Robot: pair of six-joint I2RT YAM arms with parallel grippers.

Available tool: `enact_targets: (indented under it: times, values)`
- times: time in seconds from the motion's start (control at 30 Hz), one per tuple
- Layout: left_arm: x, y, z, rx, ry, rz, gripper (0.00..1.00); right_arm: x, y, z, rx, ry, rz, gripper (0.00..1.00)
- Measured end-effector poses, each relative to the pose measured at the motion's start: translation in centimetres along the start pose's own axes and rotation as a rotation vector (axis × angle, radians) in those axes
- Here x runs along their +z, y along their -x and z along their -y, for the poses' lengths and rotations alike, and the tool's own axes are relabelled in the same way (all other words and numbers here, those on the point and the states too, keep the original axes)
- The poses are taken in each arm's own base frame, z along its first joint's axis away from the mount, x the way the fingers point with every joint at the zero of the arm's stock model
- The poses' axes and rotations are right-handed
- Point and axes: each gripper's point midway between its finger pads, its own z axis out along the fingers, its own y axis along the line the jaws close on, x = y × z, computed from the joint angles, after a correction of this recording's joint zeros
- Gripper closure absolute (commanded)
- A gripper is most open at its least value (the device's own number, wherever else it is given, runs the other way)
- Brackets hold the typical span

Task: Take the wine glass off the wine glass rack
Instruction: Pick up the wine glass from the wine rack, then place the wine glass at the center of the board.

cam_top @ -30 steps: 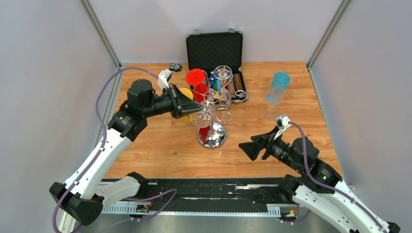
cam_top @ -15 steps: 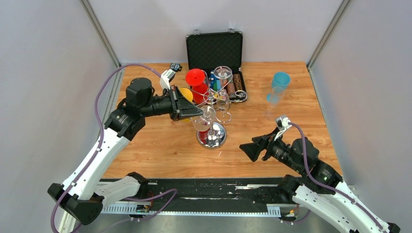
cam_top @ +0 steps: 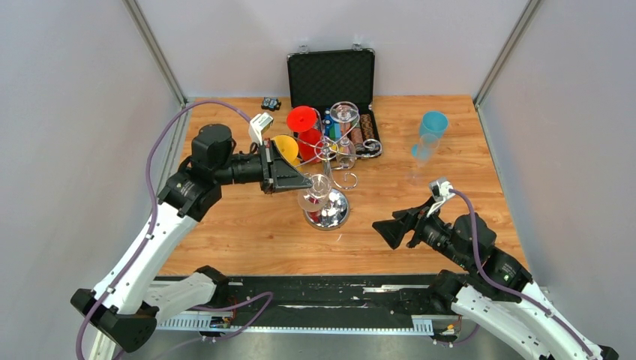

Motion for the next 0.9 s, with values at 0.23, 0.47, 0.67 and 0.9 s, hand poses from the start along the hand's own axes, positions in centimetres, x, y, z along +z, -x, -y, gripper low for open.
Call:
enact_targets:
  times: [0.23,0.47,0.67,0.9]
  values:
    - [-0.9,-1.4,0.3,0.043,-0.023,-0.029,1.00,-0.4,0.4,0.1,-0.005,-0.018,0.002,0.16]
    - [-2.1,-3.3,0.0,0.097,-0.050,-0.054,1.00,-1.1,2.3,-0.9,-0.029,0.003,0.038,0.14]
    - [-3.0,-4.6,-0.3,0.144,-0.061,-0.071,1.00,-1.3,2.4,-1.4,-0.031,0.017,0.014,0.17]
    - [-4.4,-6.0,-0.7,0.246,-0.049,-0.070,1.00,-1.7,2.7,-2.8,-0.034,0.053,-0.048,0.19]
